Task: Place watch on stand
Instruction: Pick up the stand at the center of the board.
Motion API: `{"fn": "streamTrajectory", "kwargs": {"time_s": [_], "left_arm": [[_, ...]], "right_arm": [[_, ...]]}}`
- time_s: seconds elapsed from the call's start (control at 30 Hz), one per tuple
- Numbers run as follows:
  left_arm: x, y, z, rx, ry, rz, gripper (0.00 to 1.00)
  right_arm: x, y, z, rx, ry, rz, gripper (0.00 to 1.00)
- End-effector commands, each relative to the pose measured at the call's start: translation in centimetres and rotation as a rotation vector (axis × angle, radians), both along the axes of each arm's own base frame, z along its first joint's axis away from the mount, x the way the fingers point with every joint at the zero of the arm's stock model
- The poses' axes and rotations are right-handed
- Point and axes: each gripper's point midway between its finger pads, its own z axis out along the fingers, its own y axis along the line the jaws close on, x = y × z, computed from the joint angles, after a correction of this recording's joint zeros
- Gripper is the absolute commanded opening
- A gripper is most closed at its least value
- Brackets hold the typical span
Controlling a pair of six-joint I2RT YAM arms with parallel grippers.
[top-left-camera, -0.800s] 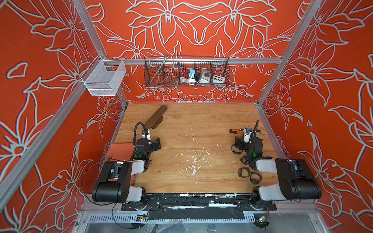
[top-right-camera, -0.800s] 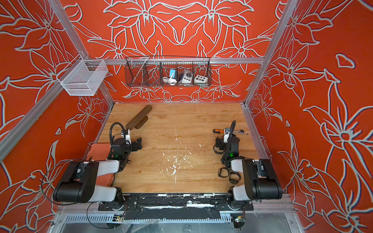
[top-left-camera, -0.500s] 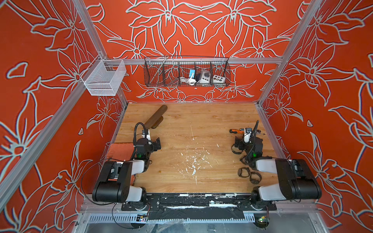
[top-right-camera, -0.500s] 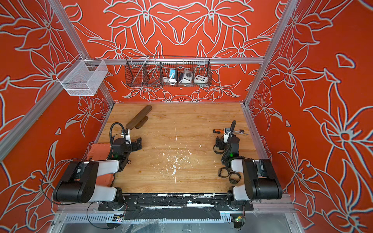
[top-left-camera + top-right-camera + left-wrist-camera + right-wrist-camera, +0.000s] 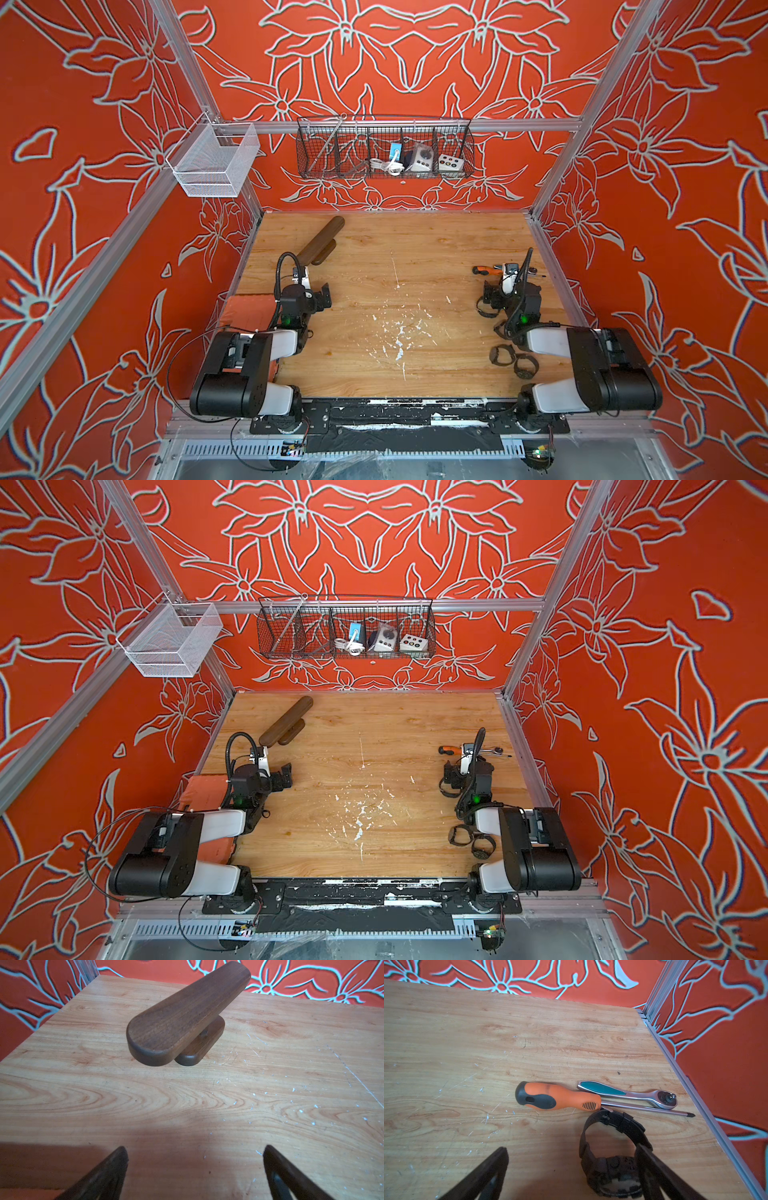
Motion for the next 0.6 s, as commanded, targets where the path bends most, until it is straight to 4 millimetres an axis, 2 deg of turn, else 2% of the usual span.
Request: {"fn": "streamTrajectory", "kwargs": {"time_s": [0.0,0.2,0.27,0.33,0.4,0.5,0.53,0.57], "left_arm": [[0.8,0.3,1.1,0.023,-0.037,0.003,0.99],[0.9,0.4,1.1,0.020,-0.036,0.001,0.99],[0.8,0.5,1.2,0.019,-0.038,0.002,0.99],[0.8,0.4,1.5,0.021,-0.050,-0.001,0.99],[0.4,0.0,2.7,0.026,-0.062,-0.015,0.99],[-0.7,-0.2,5.7,0.069,-0.108,0.004,0.99],[-1.2,-0.1,6.7,0.083,-0.137,0.016,0.99],[-1.6,-0.1,7.4,0.089,-0.157,0.025,0.99]], "right_arm": [[0.8,-0.7,1.2,-0.018,-0.039,-0.025,0.98],[0.7,-0.6,1.2,-0.018,-0.042,-0.024,0.98],[0.5,0.2,1.2,-0.018,-0.049,0.027,0.98],[0.0,0.9,2.1,-0.018,-0.089,0.074,0.98],[-0.7,1.3,3.4,-0.021,-0.127,0.098,0.98],[-1.7,2.4,5.7,-0.052,-0.140,0.138,0.98],[-2.0,2.3,6.4,-0.055,-0.128,0.123,0.98],[-2.1,1.8,8.0,-0.014,-0.153,0.075,0.98]]}}
